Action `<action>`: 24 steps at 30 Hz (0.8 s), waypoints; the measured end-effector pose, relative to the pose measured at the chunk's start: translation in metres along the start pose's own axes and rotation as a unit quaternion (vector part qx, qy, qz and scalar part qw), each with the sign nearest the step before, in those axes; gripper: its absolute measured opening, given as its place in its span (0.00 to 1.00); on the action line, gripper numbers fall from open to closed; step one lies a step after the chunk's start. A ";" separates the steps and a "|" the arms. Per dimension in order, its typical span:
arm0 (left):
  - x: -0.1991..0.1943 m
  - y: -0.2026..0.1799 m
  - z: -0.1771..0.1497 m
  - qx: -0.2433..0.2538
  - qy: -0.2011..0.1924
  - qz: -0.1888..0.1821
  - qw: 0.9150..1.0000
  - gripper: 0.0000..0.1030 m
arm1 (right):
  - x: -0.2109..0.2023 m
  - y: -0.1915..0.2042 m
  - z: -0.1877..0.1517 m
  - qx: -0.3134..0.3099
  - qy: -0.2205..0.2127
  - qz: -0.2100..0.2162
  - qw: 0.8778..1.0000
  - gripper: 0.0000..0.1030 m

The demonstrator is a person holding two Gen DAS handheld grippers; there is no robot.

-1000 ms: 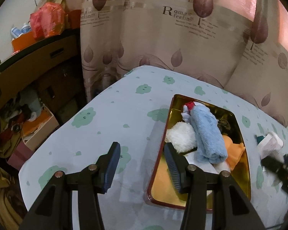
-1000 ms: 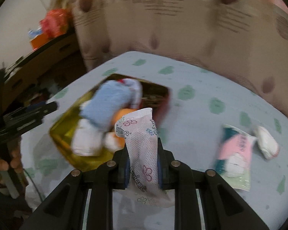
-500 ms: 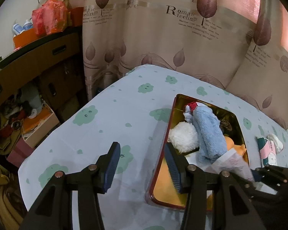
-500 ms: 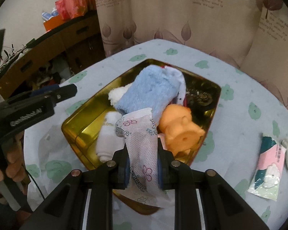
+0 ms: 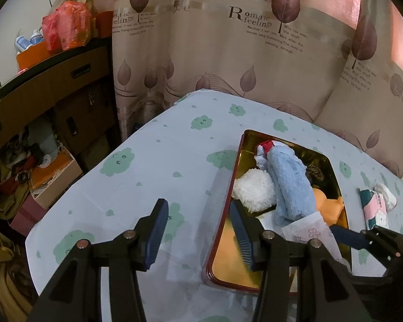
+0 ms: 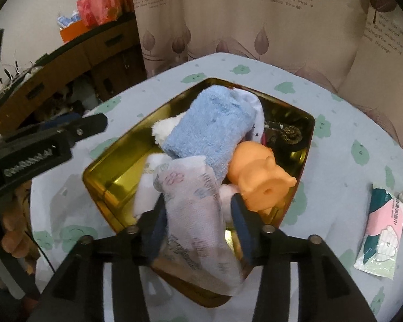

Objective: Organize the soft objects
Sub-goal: 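Carry the floral wipes packet into the gold tin and release it with the right tool, then move the right tool to the white knit glove and grasp it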

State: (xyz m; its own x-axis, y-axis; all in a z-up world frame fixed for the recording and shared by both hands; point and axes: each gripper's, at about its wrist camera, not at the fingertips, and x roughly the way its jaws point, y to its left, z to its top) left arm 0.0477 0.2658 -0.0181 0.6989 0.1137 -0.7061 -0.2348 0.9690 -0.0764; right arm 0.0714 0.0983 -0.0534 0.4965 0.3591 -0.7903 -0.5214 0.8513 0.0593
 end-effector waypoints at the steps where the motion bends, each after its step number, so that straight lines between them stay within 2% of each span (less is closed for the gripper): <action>1: 0.000 0.000 0.000 0.001 0.000 0.000 1.000 0.47 | -0.002 0.000 0.000 0.001 -0.003 0.002 1.000 0.51; 4: 0.000 -0.001 0.000 0.001 0.000 -0.001 1.000 0.47 | -0.009 0.000 0.000 0.001 -0.009 0.000 1.000 0.62; 17: 0.000 -0.006 -0.002 0.014 0.001 -0.001 1.000 0.47 | -0.051 -0.019 -0.004 0.014 -0.047 -0.008 0.999 0.65; 24: 0.000 -0.007 -0.002 0.015 0.000 0.002 1.000 0.47 | -0.071 -0.062 -0.014 0.050 -0.056 -0.041 0.996 0.67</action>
State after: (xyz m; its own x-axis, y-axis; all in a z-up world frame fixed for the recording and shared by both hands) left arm 0.0480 0.2586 -0.0195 0.6985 0.1168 -0.7060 -0.2163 0.9749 -0.0527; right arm 0.0587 0.0147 -0.0095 0.6111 0.3223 -0.7230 -0.4065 0.9115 0.0628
